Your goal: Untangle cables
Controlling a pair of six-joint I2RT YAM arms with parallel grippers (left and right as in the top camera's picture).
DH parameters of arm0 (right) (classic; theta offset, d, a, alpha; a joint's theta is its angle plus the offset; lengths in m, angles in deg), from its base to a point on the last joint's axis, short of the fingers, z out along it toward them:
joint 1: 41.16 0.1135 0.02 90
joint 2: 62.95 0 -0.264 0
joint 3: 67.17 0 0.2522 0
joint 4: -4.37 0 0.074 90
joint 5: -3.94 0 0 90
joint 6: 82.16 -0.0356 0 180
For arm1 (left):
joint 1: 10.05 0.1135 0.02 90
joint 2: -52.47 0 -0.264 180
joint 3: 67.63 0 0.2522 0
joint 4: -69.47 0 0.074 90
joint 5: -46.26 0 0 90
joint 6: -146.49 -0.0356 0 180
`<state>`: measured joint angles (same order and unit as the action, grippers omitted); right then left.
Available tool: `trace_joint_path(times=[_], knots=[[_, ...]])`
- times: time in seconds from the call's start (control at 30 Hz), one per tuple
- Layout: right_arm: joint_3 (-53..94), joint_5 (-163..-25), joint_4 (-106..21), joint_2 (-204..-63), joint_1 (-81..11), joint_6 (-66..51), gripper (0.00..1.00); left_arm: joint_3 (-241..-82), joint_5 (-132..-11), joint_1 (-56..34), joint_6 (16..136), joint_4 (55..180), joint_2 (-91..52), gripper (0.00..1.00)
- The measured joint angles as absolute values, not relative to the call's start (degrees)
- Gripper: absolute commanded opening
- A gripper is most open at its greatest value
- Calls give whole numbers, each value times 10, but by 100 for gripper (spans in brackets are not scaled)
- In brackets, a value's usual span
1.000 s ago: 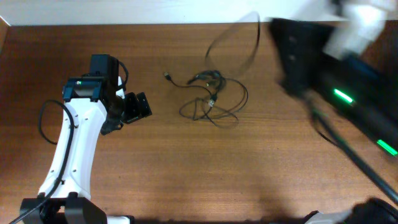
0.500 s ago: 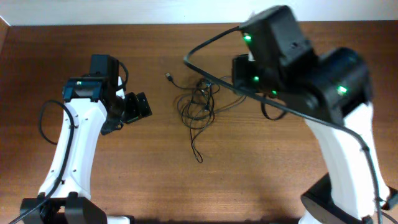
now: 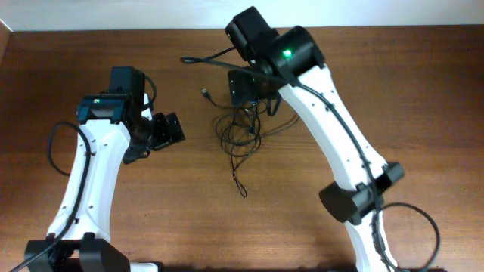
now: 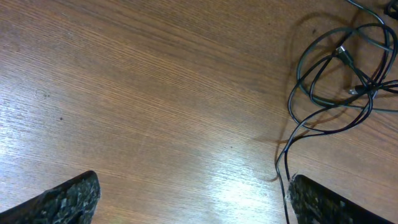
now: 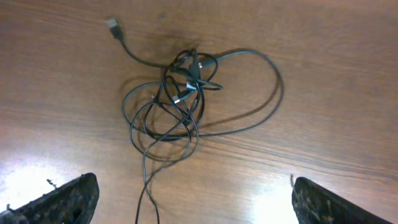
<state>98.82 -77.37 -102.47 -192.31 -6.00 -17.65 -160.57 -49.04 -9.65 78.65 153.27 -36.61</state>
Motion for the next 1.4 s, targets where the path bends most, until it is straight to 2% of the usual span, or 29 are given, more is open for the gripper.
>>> trace_joint_path(times=[0.1, 0.2, 0.4, 0.77, 0.83, 1.1, 1.17, 1.23, 1.4], knots=[[988, -811, -1011, -1967, -88, -176, 67, -1606, -490, -96, 786, 1533, -366, 99], [988, -838, -1006, -1990, -106, -172, 58, -1606, -491, -96, 786, 1530, -366, 99], [981, -879, -987, -2035, -120, -153, 55, -1606, -491, -96, 786, 1523, -366, 99], [842, -879, -885, -2038, -120, -140, 50, -1606, -491, -96, 786, 1516, -366, 99], [824, -879, -867, -2038, -120, -139, 44, -1606, -491, -96, 786, 1514, -366, 99], [787, -882, -804, -2038, -120, -133, 35, -1606, -490, -96, 786, 1514, -366, 99], [786, -884, -791, -2038, -120, -132, 24, -1606, -490, -96, 786, 1513, -366, 99], [786, -886, -780, -2038, -120, -132, 4, -1606, -491, -96, 786, 1513, -366, 99], [786, -886, -778, -2038, -121, -132, 4, -1606, -491, -96, 786, 1513, -366, 99]])
